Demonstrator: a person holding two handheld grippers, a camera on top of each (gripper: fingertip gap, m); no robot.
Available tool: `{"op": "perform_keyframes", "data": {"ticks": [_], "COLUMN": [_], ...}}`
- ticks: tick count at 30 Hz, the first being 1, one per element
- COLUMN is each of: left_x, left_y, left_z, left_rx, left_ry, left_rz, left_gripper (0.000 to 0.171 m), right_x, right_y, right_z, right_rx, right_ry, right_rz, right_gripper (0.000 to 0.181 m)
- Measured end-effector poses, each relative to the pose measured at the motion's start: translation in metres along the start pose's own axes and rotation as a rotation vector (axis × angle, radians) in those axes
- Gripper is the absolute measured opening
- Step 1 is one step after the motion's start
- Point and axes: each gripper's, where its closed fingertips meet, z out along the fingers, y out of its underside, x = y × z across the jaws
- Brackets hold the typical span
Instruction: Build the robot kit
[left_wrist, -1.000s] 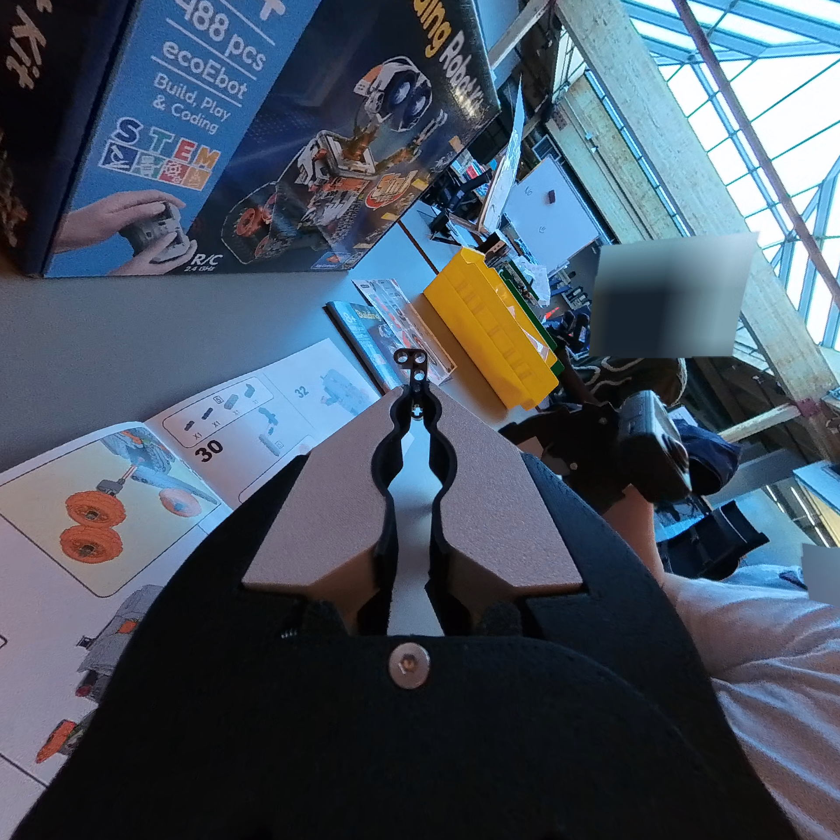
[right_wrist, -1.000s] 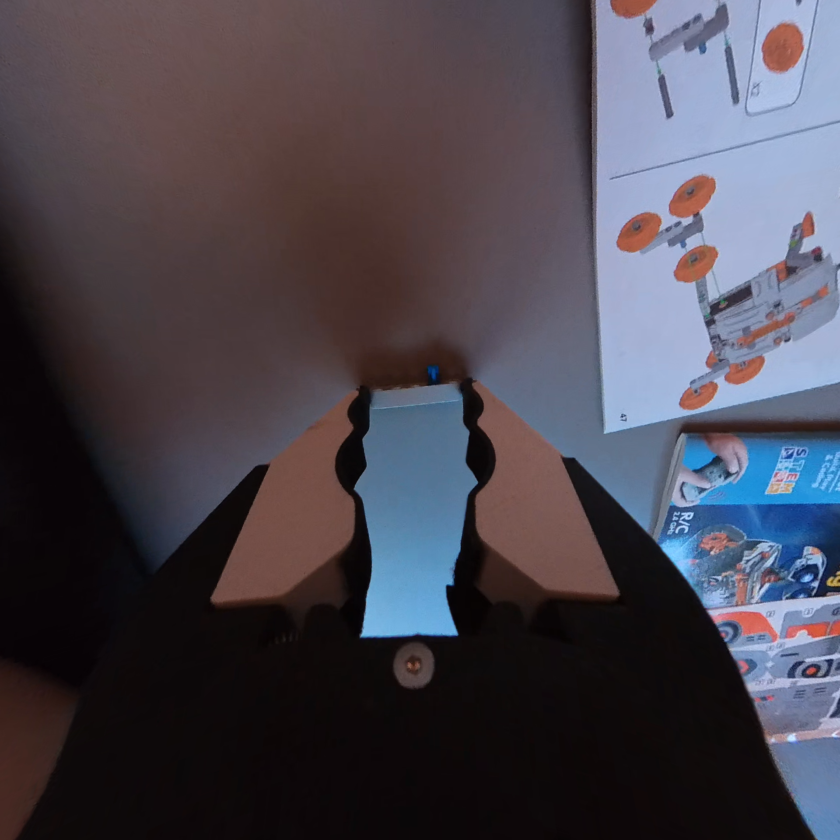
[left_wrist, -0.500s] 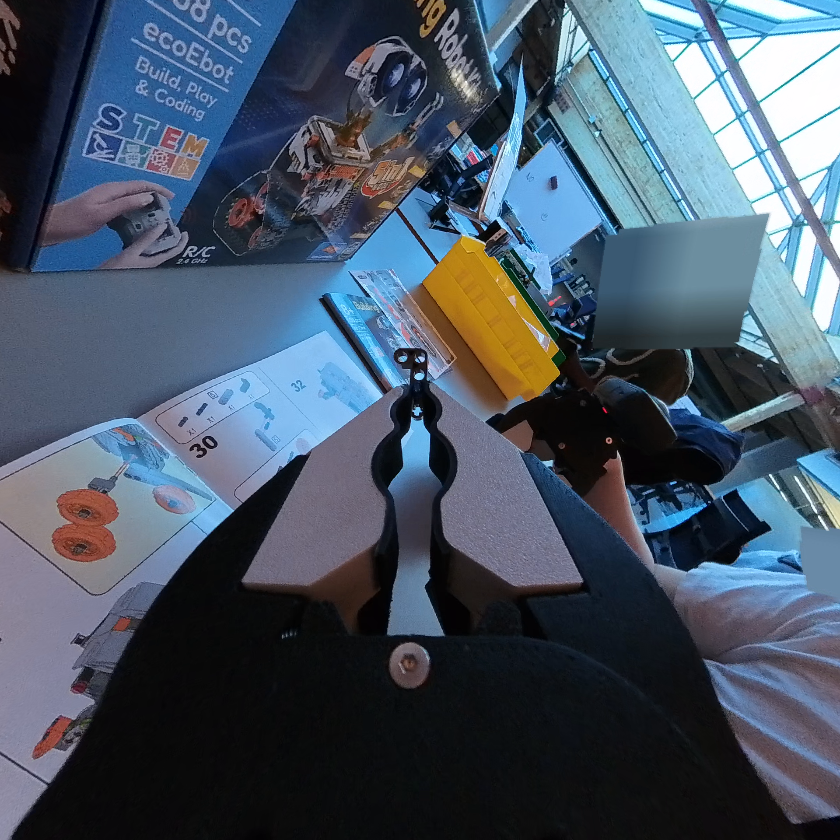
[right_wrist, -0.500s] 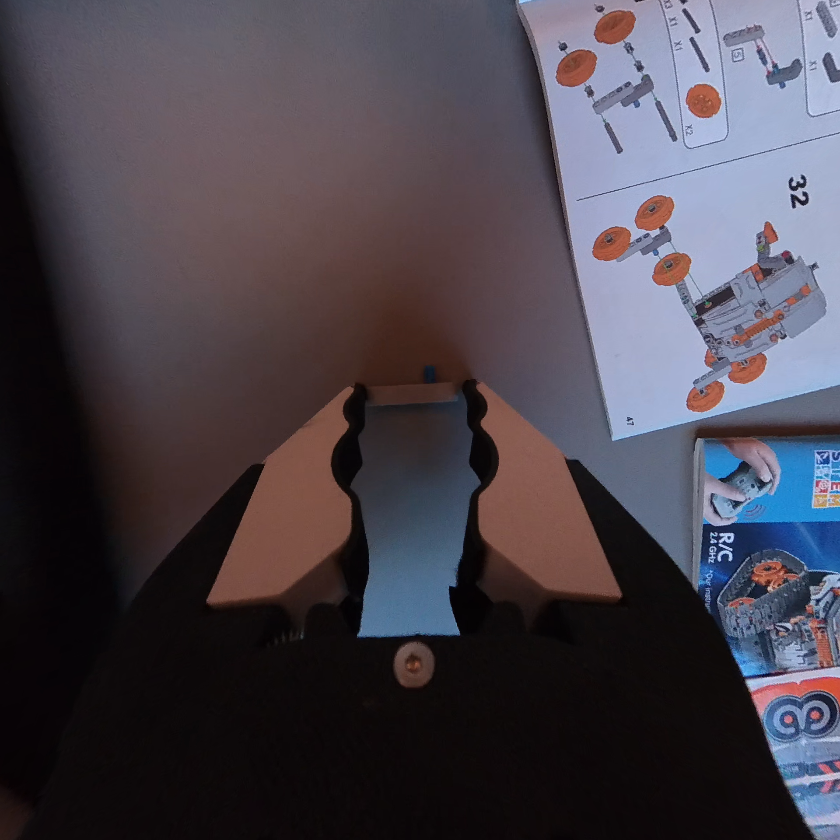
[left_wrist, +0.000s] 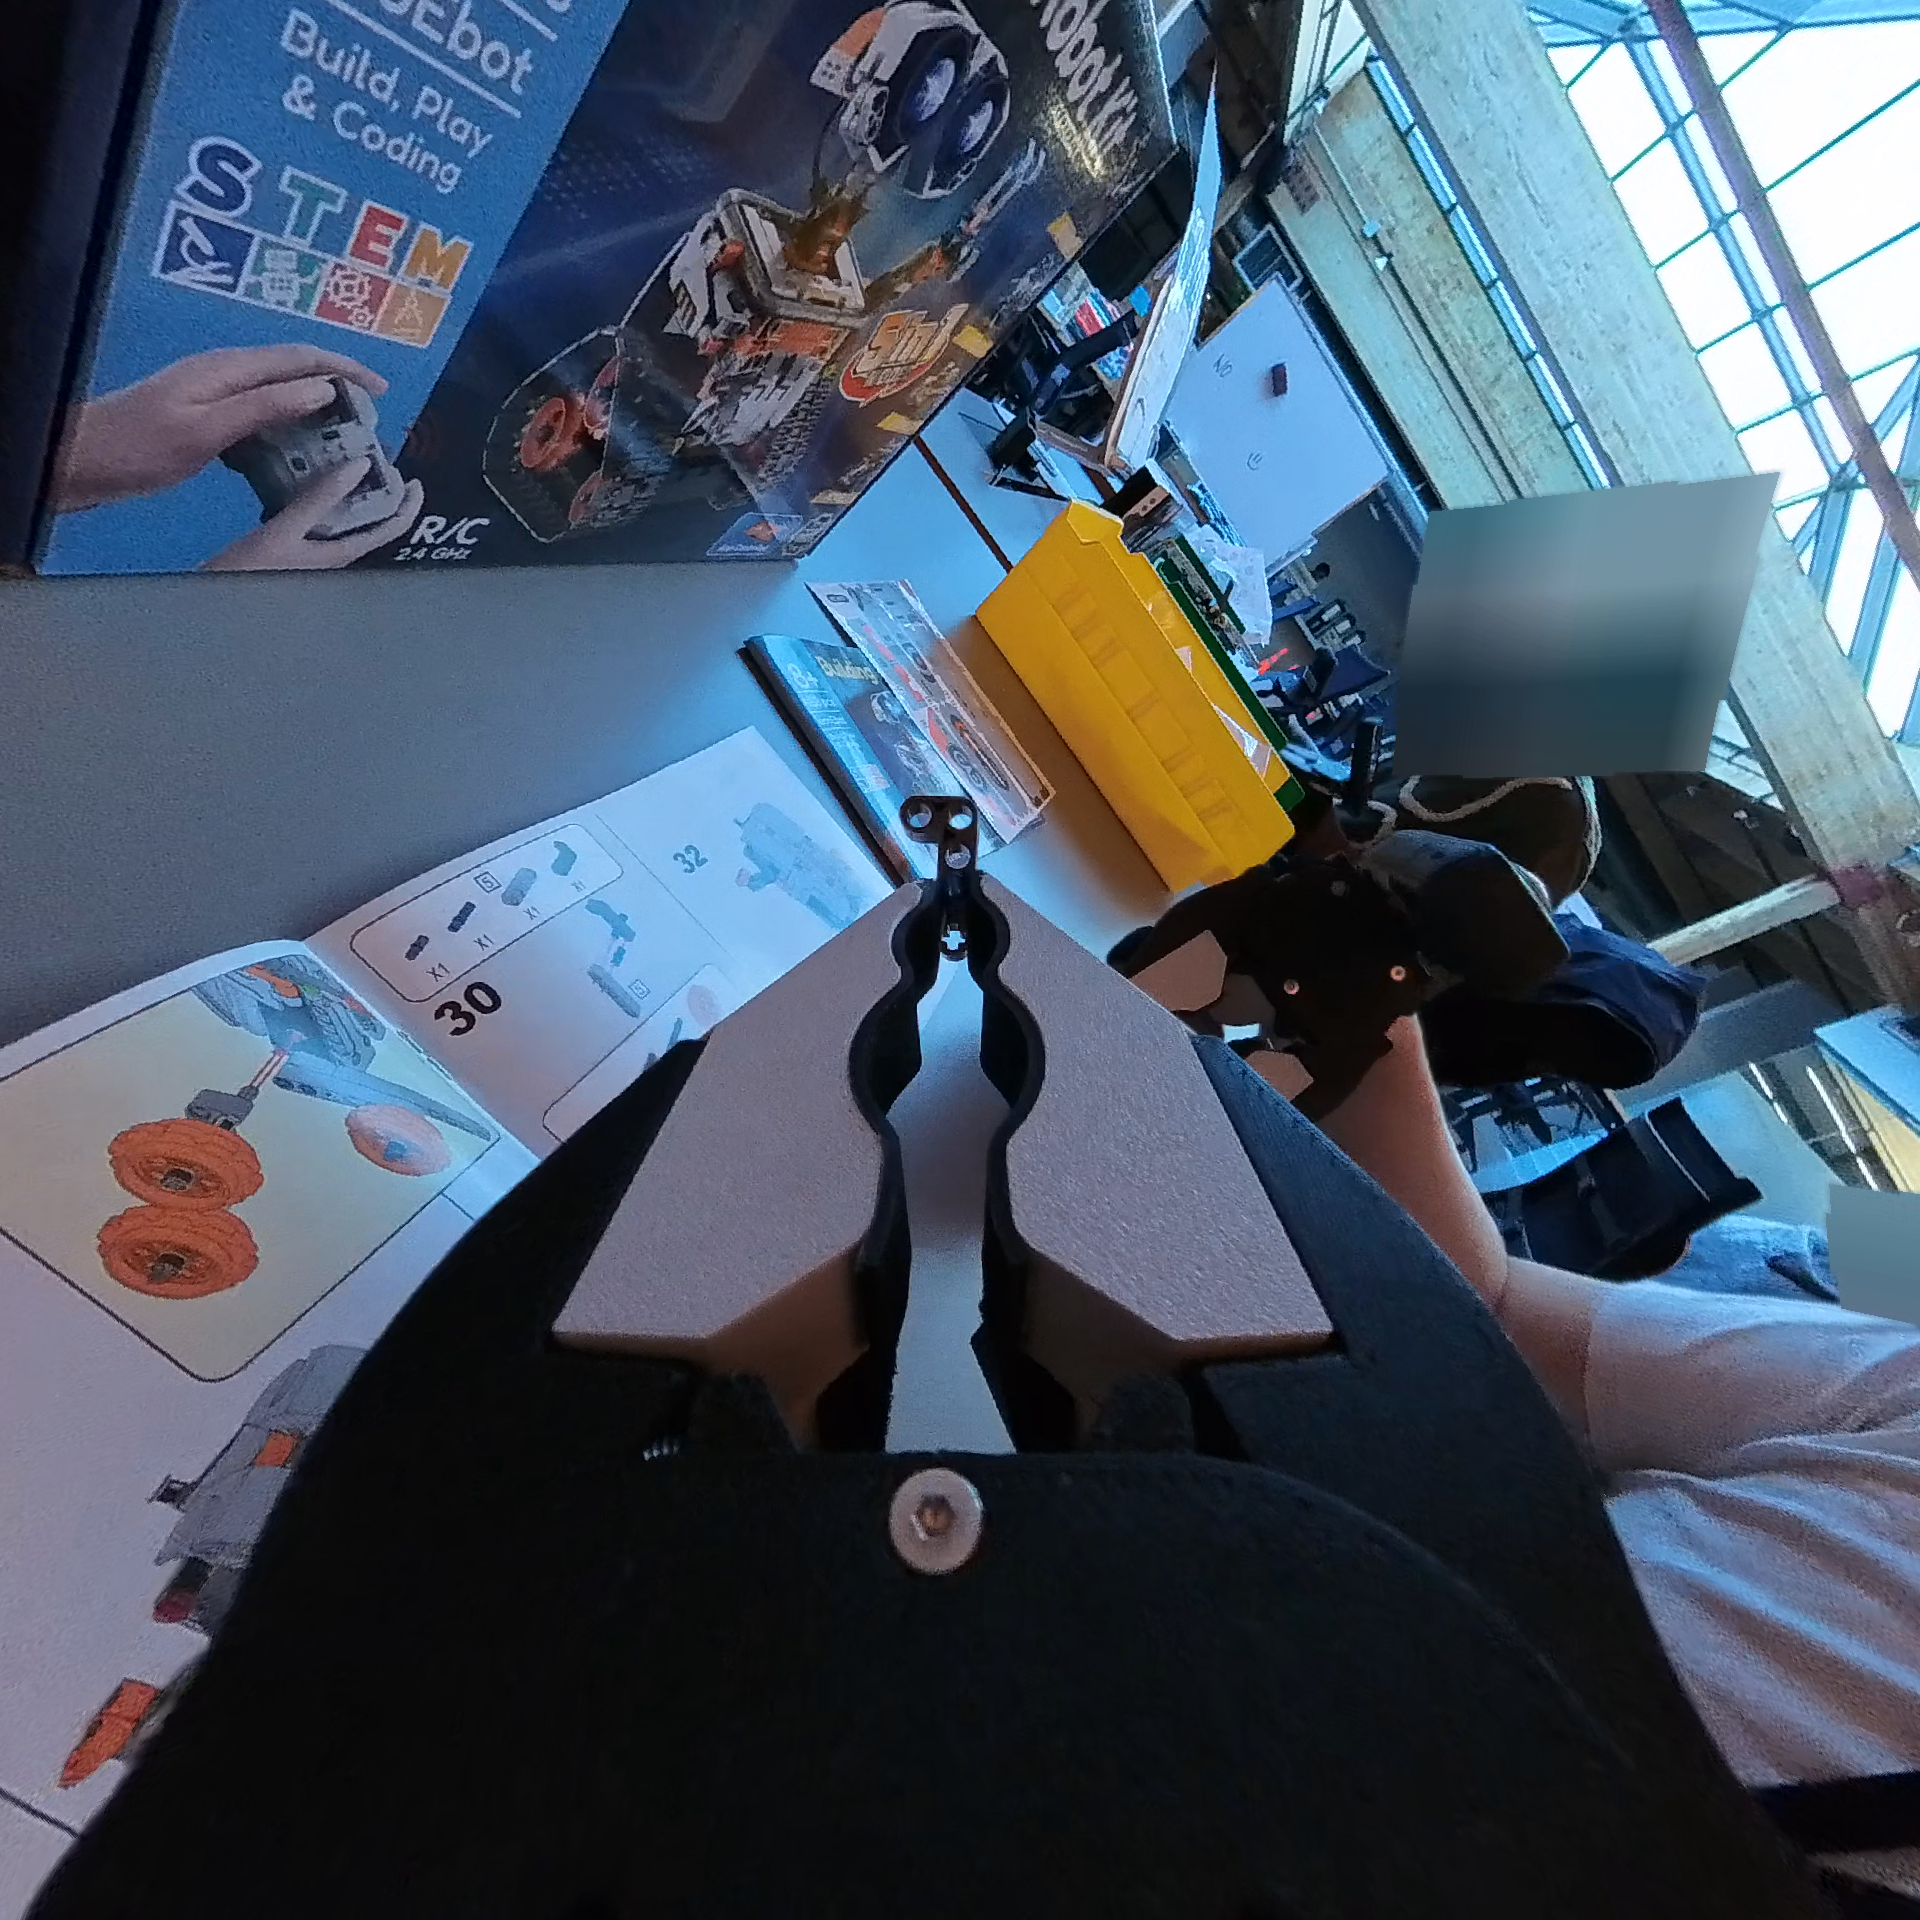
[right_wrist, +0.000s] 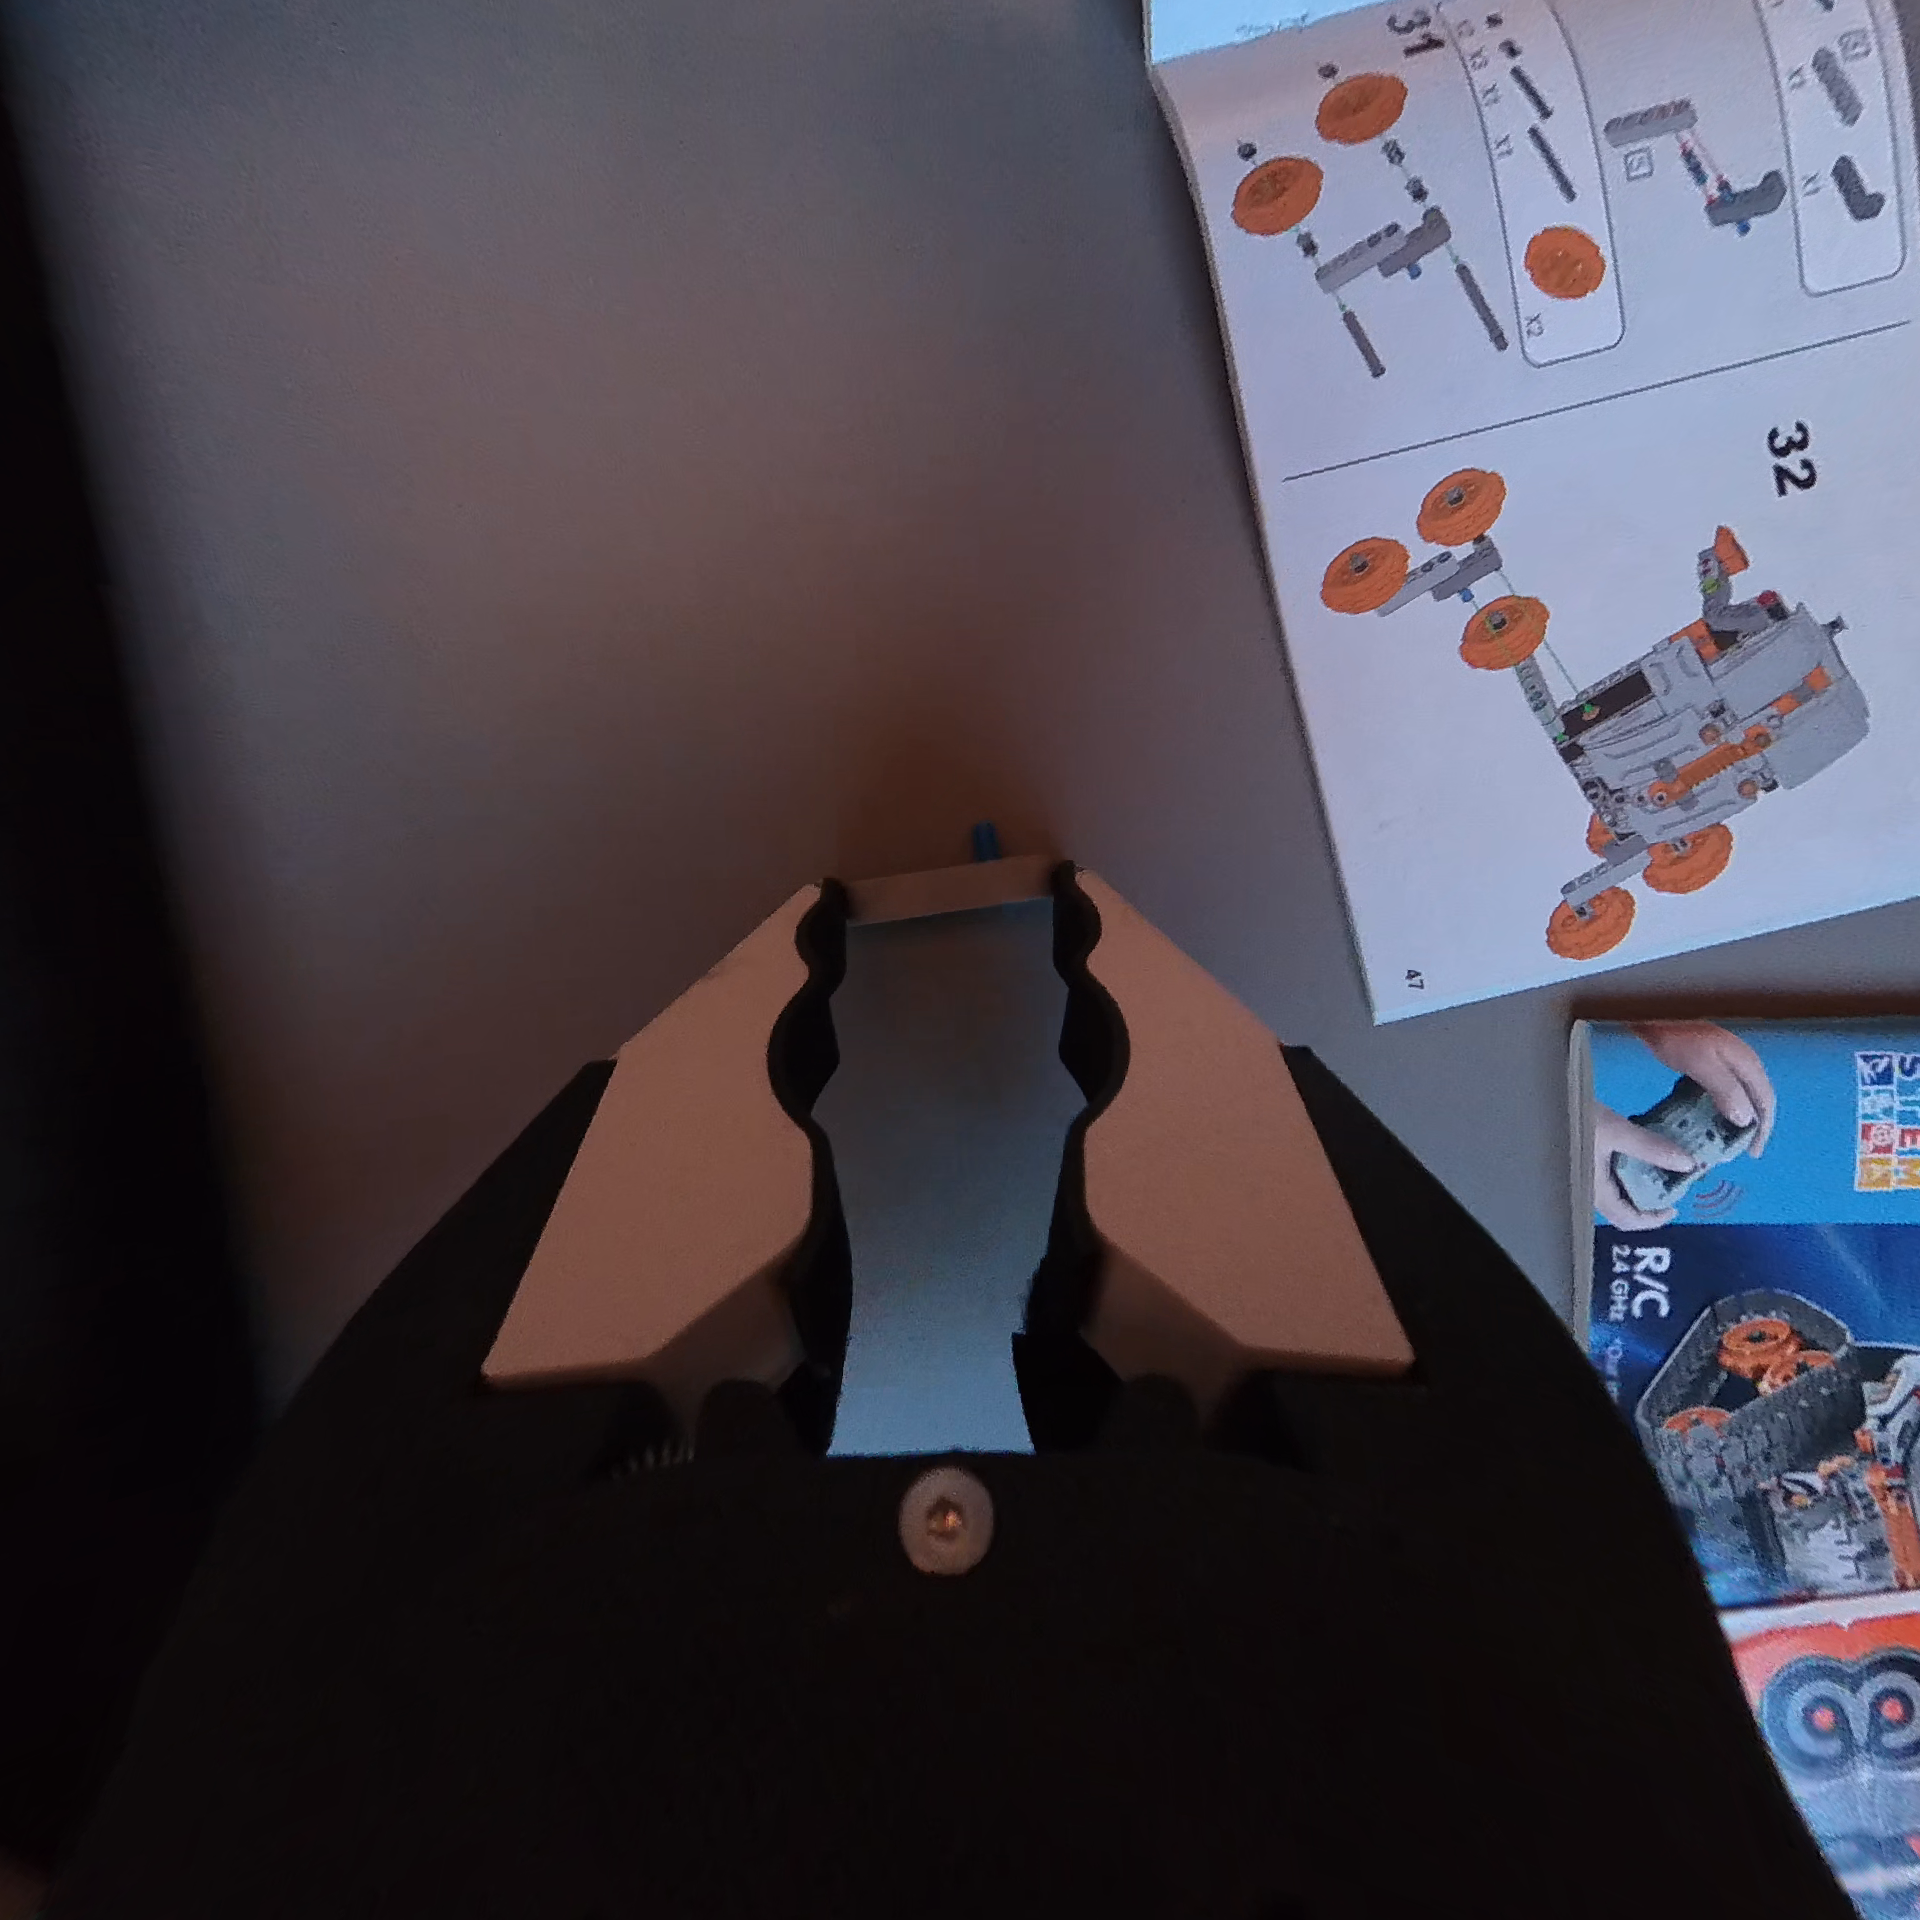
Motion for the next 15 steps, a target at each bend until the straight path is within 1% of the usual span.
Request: {"op": "perform_keyframes", "data": {"ticks": [3,9,12,15], "left_x": [0.001,0.006,0.018,0.045], "left_y": [-0.002,-0.007,-0.013,-0.026], "left_z": [0.000,-0.004,-0.006,-0.010], "left_rx": [0.010,0.029,0.042,0.080], "left_ry": [0.015,0.022,0.029,0.082], "left_rz": [-0.005,0.002,0.037,0.074], "left_gripper": [0.001,0.001,0.001,0.001], "right_x": [0.002,0.002,0.002,0.002], "right_y": [-0.002,-0.005,-0.005,-0.005], "right_z": [0.001,0.003,0.003,0.001], "right_rx": [0.036,0.043,0.046,0.045], "right_ry": [-0.005,-0.007,-0.004,0.008], "right_rz": [0.002,0.004,-0.008,-0.055], "right_gripper": [0.040,0.041,0.040,0.040]}}
